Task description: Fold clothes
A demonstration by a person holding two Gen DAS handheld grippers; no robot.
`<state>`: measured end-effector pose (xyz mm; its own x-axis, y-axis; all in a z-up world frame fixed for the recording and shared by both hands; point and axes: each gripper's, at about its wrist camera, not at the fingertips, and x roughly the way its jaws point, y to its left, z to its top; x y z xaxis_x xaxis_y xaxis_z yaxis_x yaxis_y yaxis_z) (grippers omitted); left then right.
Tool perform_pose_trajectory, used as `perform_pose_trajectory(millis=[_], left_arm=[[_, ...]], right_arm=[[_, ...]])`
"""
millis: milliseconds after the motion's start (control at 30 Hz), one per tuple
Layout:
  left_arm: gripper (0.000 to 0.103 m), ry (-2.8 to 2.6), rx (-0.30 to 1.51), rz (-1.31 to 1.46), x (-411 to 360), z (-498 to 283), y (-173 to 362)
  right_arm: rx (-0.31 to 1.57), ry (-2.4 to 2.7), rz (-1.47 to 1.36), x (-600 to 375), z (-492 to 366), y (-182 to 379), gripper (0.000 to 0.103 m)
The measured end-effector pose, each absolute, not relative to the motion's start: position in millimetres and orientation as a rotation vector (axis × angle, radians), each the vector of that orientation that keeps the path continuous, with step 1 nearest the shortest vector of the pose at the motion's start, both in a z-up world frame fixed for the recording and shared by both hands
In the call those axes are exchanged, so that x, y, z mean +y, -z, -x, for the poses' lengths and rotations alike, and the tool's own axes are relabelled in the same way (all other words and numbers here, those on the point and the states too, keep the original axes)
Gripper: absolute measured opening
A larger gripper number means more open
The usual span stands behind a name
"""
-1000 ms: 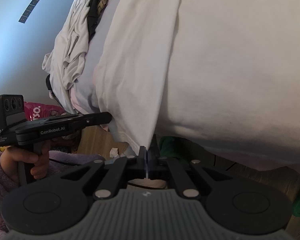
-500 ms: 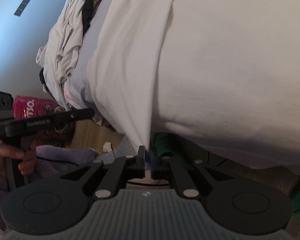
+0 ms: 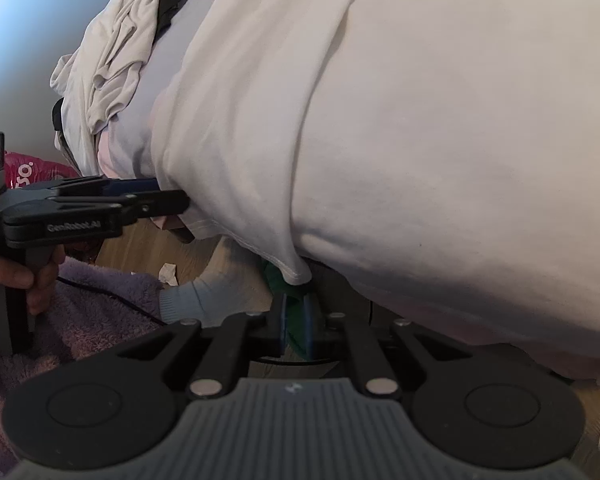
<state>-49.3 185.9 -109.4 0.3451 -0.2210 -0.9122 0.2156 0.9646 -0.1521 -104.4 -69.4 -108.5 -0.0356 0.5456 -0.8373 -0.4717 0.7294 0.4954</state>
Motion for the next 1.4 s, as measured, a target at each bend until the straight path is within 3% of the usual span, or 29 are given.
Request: perform_pose_trajectory(millis=[167,400,533,700,833,1033,1133,1200,1300,1400], left_arm=[[0.003,0.314,1.192,-0.003,186.7,53.2,103.1],[0.002,0.352,1.161,-0.005,187.2,64.8,64.7],[0.002,0.421,1.111,-0.021,165.9,60.5,42.5],[0.001,0.522,1.056,-0.044,130.5,52.8,25.5],[0.0,0.585,1.043,-0.075,112.8,51.7,21.1],[0.0,0.602,1.057,-0.09,104.2,53.1,27.3],[0.0,0.607,1.055,-0.085,105.8,53.4,27.8],[0.0,0.608,1.064,-0.078,109.6,52.6,27.8],[0.001,0.633,1.087,-0.055,117.3,48.7,24.0],[0.015,0.648,1.106,-0.044,131.7,39.9,14.0]], right_arm=[[1.372,-0.837,-0.059,-68.1,105.7,102.0,0.012],[1.239,-0.851,-0.056,-65.3,103.4,60.0,0.012],[1.16,-0.856,-0.056,-63.7,101.9,35.3,0.031],[1.122,-0.855,-0.086,-59.4,95.3,21.4,0.033],[1.137,-0.849,-0.133,-54.3,86.4,23.2,0.047],[1.166,-0.841,-0.204,-46.3,73.5,27.6,0.049],[1.211,-0.849,-0.24,-40.4,69.6,38.4,0.045],[1.232,-0.856,-0.254,-37.2,67.8,43.9,0.015],[1.226,-0.867,-0.251,-36.6,68.2,45.4,0.011],[1.218,-0.87,-0.244,-36.7,68.6,46.6,0.011]])
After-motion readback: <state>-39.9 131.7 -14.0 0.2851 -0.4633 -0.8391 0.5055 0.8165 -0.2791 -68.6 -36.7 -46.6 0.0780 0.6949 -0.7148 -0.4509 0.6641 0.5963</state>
